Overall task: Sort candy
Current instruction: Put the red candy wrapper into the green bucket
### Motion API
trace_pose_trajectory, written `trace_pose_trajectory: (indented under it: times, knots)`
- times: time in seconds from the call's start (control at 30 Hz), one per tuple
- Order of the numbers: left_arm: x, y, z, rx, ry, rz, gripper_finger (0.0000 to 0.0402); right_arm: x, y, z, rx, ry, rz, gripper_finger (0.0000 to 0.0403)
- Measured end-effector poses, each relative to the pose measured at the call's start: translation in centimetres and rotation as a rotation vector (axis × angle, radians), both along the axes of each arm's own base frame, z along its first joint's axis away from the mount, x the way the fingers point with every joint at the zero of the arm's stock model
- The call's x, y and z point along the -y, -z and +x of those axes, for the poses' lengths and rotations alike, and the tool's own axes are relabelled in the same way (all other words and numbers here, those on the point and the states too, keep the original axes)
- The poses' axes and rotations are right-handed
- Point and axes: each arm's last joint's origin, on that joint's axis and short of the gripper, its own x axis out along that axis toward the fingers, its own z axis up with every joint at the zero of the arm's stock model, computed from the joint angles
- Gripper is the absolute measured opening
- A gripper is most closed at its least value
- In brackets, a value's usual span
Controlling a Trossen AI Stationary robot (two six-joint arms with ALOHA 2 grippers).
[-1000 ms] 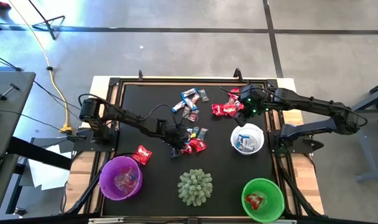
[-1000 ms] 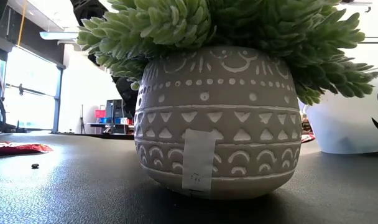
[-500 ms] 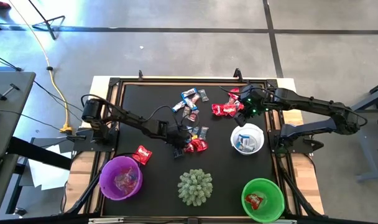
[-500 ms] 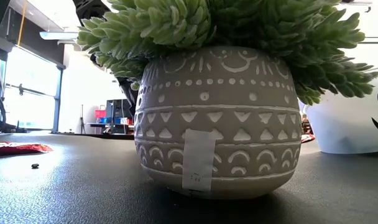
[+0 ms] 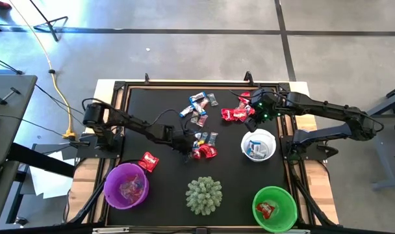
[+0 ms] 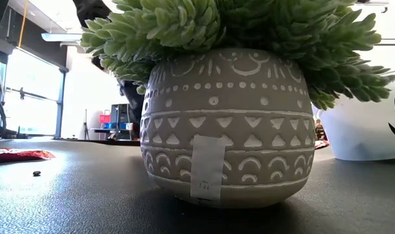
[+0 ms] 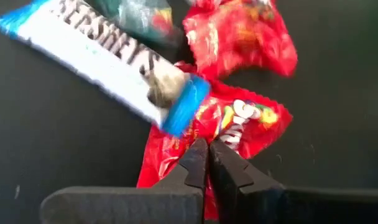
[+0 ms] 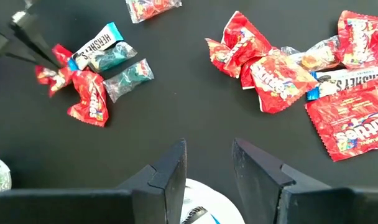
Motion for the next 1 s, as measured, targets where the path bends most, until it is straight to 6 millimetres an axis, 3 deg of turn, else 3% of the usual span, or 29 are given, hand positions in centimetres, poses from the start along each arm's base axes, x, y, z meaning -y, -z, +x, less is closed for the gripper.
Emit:
trace_pose_trajectory:
  times: [0.53,0.8,1.0]
  knots:
    - [-0.1,-7.5,-1.2,0.245,-0.021,0.019,0.0001,0.1,-0.1,0.1,0.020,0.024,-0.001,0.0126]
    - [0.6,-6.6,-2.1,0.122,0.009,0.015,0.0005,0.0,0.0,0.0,0.004,0.021,0.003,0.0126]
    - [0.9,-6.9,-1.9,0.152,0.060,-0.048,0.0038,0.0,0.0,0.0,0.004,0.020,0.001,0.0126]
